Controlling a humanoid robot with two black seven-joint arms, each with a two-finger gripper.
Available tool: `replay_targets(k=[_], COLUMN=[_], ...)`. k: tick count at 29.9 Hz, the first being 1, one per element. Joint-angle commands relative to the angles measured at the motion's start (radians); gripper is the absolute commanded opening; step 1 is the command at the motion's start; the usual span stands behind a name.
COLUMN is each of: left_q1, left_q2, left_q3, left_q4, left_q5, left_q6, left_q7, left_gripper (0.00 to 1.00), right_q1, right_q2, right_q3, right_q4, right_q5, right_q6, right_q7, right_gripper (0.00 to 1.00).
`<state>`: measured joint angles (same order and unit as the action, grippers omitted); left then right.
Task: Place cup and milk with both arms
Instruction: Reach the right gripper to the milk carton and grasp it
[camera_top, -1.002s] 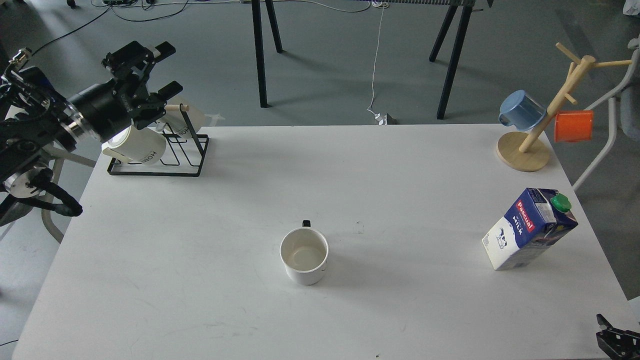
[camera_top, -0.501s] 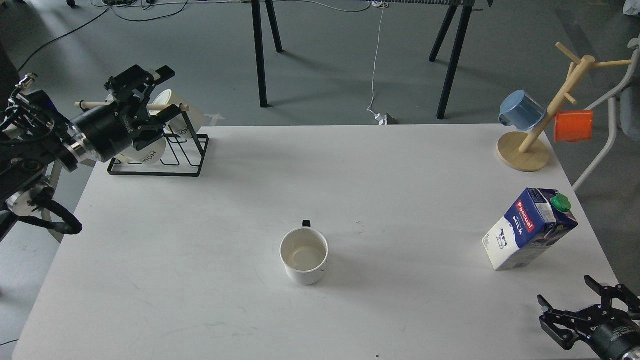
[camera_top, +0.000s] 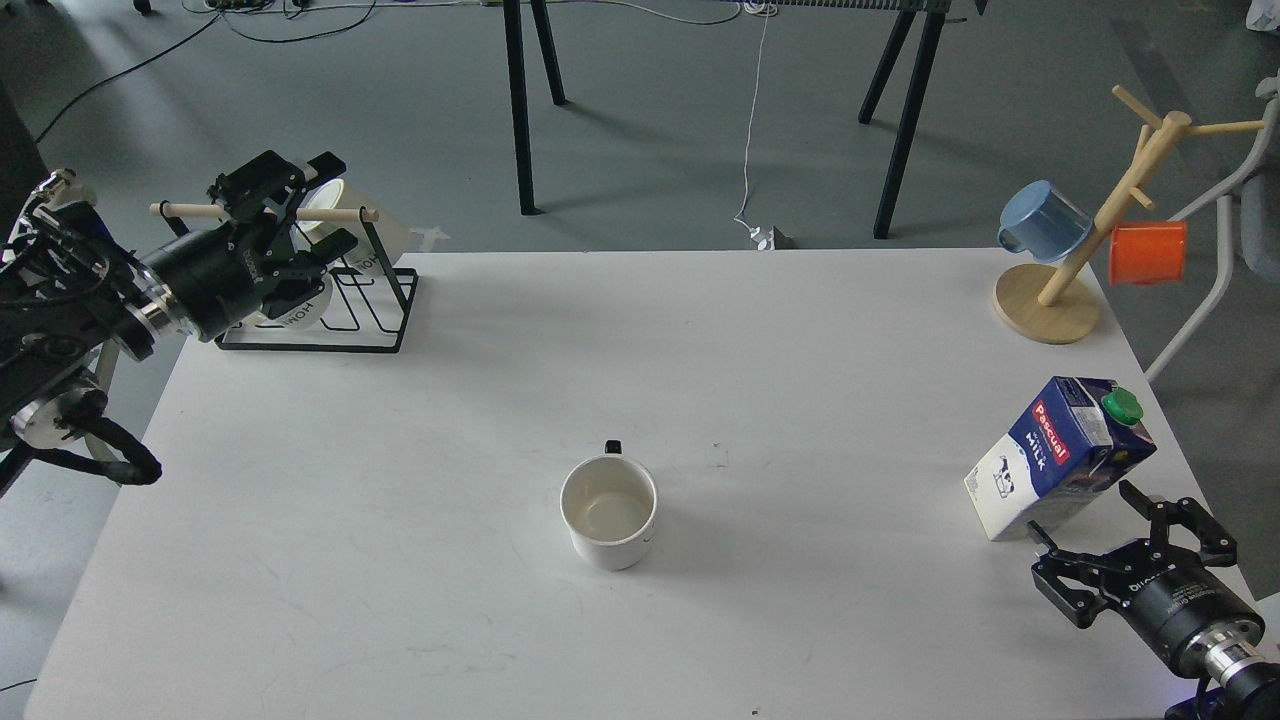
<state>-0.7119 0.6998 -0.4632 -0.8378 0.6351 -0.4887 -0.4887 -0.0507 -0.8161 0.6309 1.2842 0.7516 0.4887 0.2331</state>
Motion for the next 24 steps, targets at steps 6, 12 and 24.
replay_targets(k=[6, 12, 24], left_q1=[0.019, 0.023, 0.038], left_q2=[0.0, -0.002, -0.006], left_q3=[0.0, 0.0, 0.0], left_q4=[0.002, 0.02, 0.028], left_q5=[0.0, 0.0, 0.0], left_q6=[0.0, 0.0, 0.0], left_q7=[0.0, 0.0, 0.0], left_gripper=[0.99, 0.99, 0.99], right_q1=[0.008, 0.042, 0.068], right_q2=[0.031, 0.086, 0.13], right_q3=[0.003, -0.007, 0.007], right_q4=[-0.006, -0.042, -0.057], right_q5=[-0.006, -0.032, -0.032], right_q6=[0.0, 0.0, 0.0], right_q7=[0.0, 0.0, 0.003], right_gripper=[0.99, 0.99, 0.99])
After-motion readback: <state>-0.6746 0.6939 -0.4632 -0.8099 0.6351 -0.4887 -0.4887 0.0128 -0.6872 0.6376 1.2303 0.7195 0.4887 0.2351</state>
